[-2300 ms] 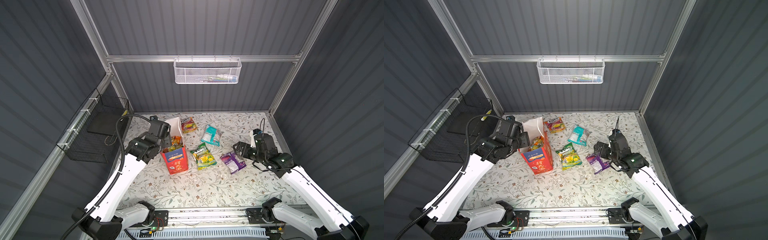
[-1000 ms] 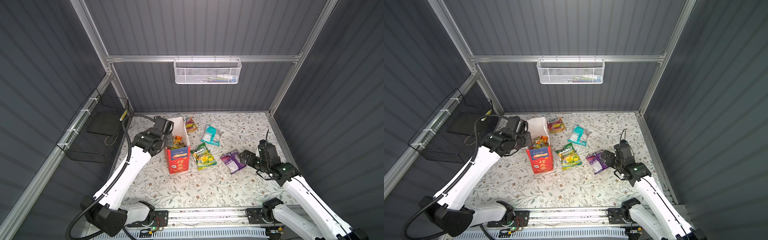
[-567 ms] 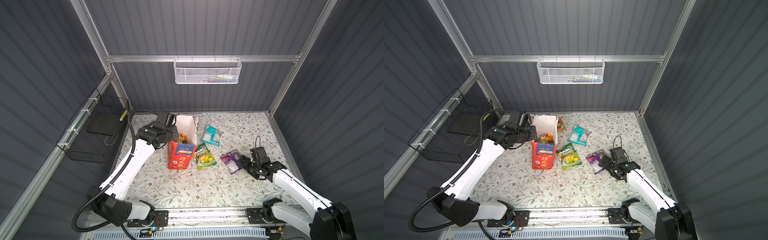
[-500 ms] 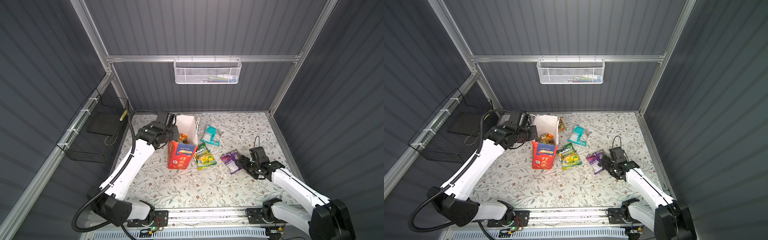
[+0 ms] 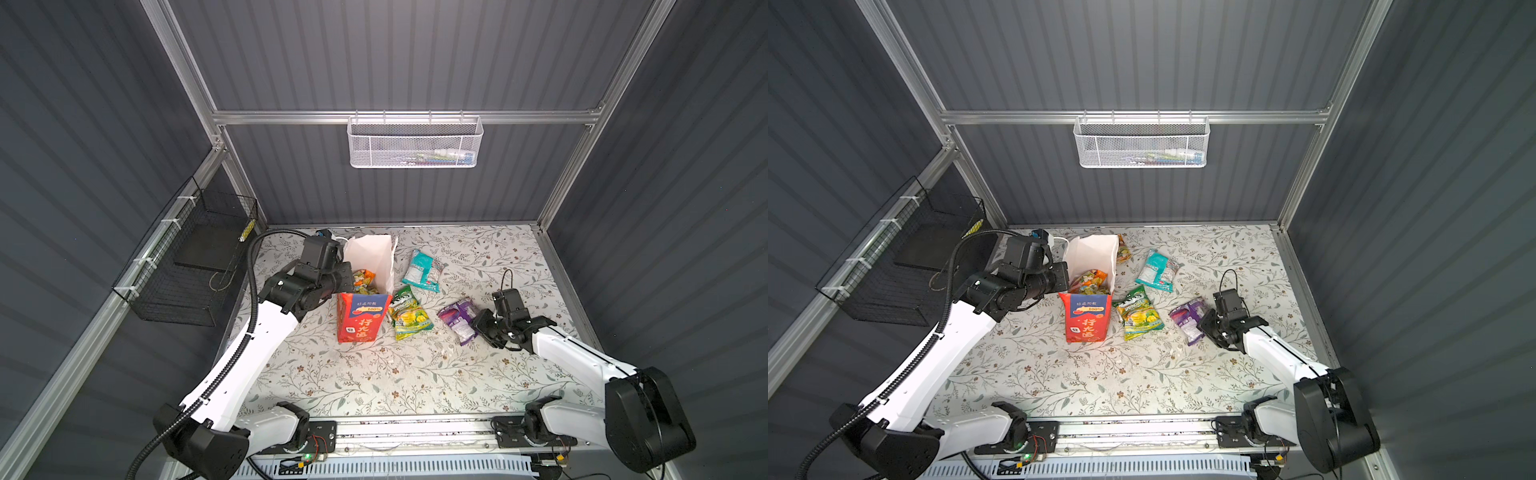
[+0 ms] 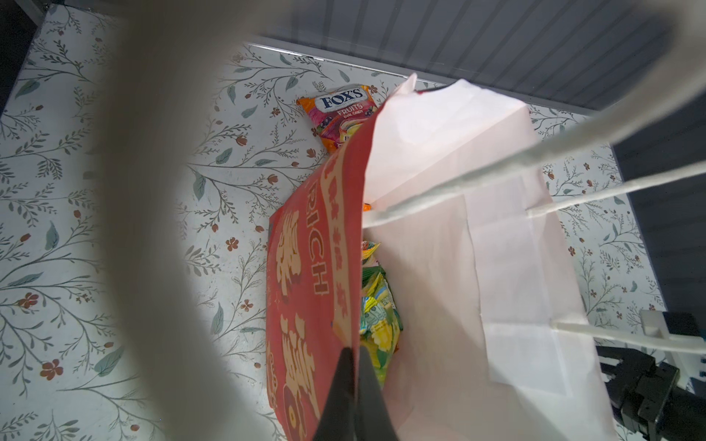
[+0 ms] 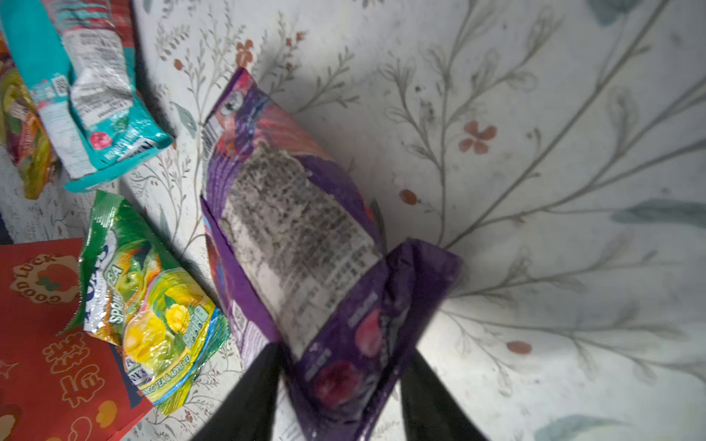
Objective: Place the snacks into the paper bag
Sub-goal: Pick up the snack from the middle-right of the table.
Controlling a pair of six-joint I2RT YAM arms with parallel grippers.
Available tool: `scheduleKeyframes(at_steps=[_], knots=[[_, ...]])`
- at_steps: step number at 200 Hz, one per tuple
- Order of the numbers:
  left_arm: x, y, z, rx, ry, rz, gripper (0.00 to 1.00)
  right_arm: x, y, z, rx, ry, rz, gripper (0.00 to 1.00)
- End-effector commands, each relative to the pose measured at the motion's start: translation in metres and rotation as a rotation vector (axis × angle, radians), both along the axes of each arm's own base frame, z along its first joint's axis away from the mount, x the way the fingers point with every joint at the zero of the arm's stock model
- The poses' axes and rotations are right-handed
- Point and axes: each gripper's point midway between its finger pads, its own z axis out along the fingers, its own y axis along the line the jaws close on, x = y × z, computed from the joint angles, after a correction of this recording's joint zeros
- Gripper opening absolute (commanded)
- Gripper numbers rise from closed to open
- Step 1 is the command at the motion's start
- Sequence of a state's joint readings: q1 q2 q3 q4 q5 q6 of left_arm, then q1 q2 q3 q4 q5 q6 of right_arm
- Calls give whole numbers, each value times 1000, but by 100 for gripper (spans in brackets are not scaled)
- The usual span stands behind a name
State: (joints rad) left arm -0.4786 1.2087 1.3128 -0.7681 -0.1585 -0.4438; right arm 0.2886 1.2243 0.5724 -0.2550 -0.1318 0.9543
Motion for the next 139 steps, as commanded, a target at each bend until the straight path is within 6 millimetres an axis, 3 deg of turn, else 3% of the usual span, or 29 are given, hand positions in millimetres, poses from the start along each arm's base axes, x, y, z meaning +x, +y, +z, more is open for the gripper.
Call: scheduleKeyframes(at_steps=[1, 22, 52, 78, 111, 139], knots=[[3, -5, 29, -44, -123, -37, 0, 13, 2, 17, 25, -71, -13, 32], [2, -4, 32, -37, -128, -42, 0, 18, 5, 22, 32, -89, 1, 16], [1, -4, 35, -46, -140, -44, 0, 22, 10, 25, 41, -92, 27, 0], [2, -6, 31, -39, -122, -54, 0, 26, 18, 40, 66, -126, 60, 0], [0, -5, 37, -46, -144, -55, 0, 28, 24, 80, 97, -223, 101, 0], [0, -5, 36, -45, -141, -53, 0, 23, 27, 140, 105, -362, 148, 0]])
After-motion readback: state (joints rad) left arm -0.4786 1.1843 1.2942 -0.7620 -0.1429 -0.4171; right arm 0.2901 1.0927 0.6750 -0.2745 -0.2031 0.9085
